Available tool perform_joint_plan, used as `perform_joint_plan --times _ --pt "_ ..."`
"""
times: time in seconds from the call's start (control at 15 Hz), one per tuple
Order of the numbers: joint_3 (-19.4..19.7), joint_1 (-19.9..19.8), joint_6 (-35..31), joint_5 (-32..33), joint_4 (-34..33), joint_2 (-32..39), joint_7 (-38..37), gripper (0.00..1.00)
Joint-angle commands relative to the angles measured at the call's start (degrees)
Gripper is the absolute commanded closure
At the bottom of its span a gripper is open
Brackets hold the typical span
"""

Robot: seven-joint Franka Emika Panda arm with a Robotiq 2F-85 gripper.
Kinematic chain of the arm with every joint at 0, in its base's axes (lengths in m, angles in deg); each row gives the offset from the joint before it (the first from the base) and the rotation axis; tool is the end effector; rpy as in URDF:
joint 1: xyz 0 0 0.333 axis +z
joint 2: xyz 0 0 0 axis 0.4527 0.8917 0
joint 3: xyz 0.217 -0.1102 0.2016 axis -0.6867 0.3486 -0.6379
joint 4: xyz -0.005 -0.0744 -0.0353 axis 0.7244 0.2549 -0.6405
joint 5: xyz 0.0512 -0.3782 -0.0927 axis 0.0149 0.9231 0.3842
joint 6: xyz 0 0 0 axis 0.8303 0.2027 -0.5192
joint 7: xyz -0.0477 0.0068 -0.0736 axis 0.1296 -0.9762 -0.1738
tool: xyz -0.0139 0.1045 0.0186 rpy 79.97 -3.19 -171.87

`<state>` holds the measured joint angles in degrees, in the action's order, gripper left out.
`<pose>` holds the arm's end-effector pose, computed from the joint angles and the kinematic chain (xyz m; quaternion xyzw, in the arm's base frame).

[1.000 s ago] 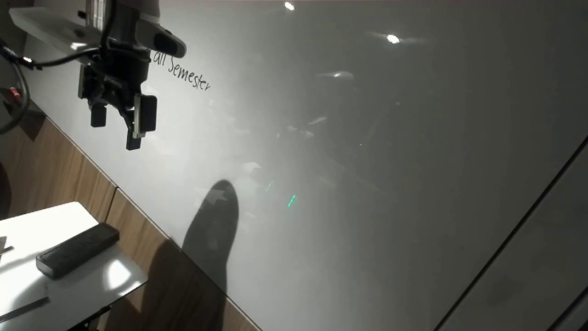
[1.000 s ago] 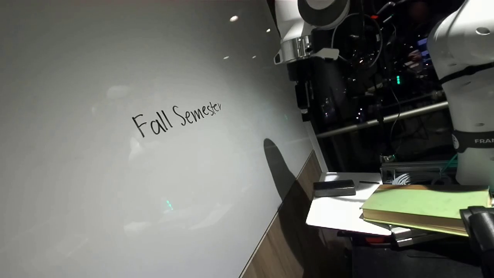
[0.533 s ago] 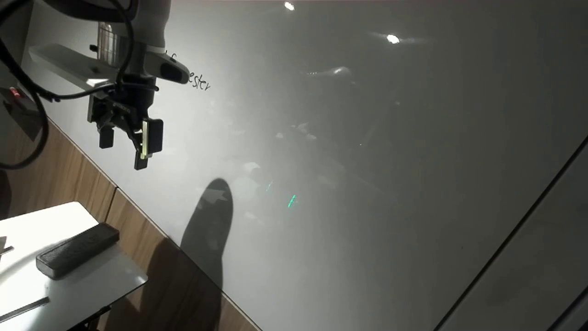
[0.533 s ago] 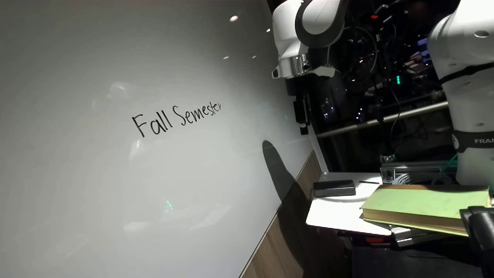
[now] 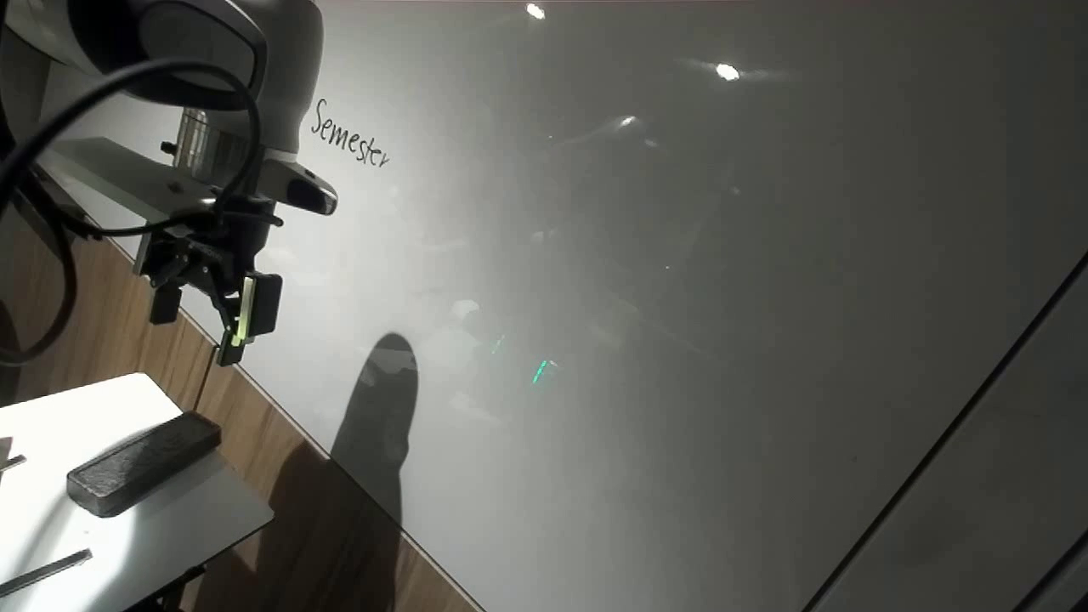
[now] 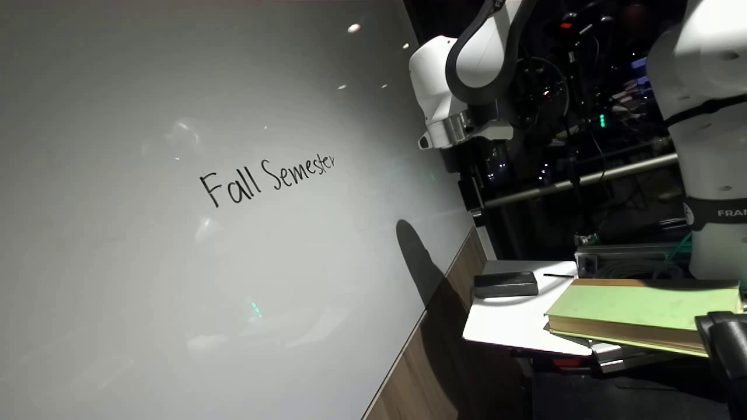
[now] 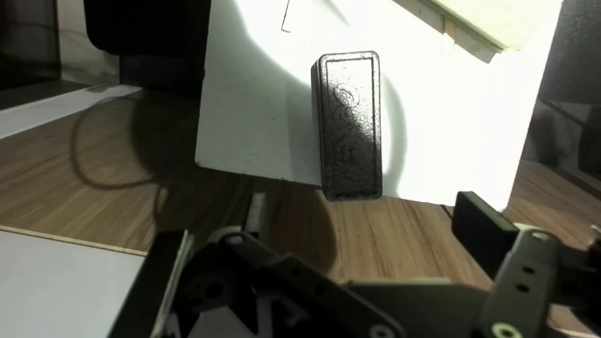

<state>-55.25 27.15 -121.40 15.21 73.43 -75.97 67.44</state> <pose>0.3636 -0.0054 0.3428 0.9961 0.0803 0.0190 0.0311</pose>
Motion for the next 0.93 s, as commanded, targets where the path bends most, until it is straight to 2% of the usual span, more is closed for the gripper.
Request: perform_joint_plan --times 0.0,0.47,0.87 --pt "0.0 0.2 -1.1 0.2 0.0 4.8 1.1 0.00" --pt "-1.1 1.1 -7.8 0.1 0.0 17.8 0.2 0.00" --pt "-3.0 2.2 -20.2 1.3 0.1 30.1 -2.2 0.00"
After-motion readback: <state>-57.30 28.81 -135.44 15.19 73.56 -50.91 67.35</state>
